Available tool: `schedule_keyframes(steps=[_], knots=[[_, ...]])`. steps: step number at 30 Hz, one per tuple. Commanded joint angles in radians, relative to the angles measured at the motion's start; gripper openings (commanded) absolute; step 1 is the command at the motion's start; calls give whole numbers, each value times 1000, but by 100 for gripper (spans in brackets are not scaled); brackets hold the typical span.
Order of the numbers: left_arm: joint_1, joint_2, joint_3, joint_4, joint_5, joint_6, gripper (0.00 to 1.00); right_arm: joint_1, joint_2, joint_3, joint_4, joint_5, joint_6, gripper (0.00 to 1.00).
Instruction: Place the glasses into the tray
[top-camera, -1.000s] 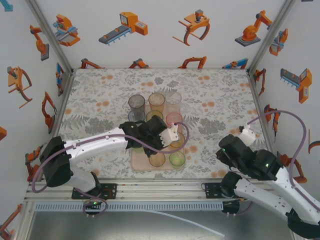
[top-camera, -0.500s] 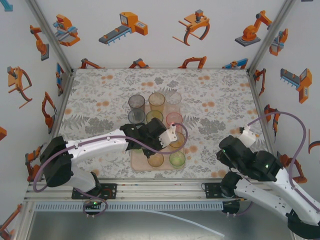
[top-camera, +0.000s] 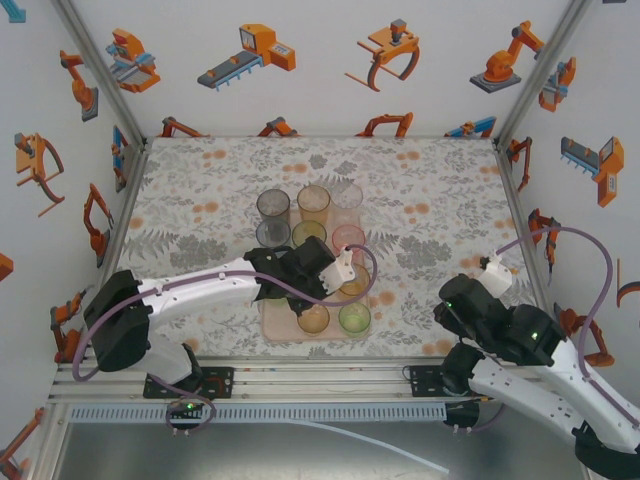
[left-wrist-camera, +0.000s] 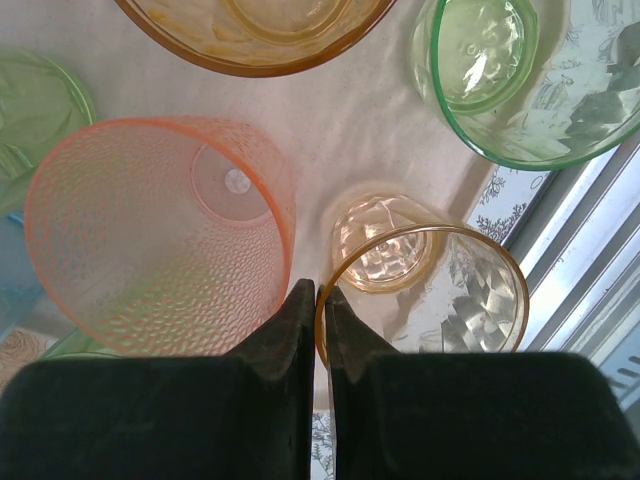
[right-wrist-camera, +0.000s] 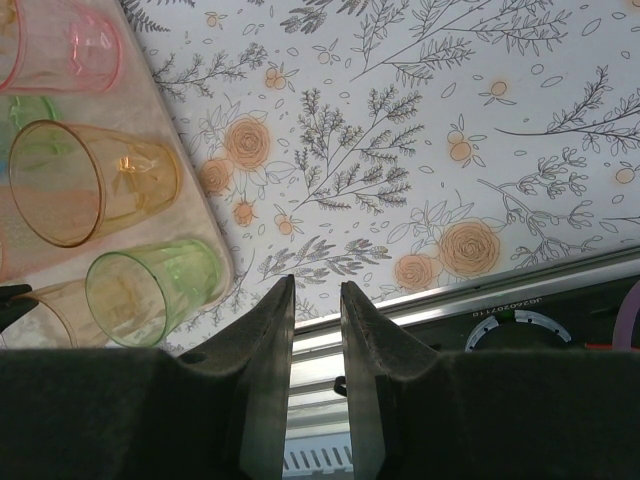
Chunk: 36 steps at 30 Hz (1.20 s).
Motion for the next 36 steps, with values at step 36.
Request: schedule_keyframes(steps=[36], knots=[[-7, 1, -12, -13, 47, -25, 28, -3, -16, -10, -24, 38, 24, 28]])
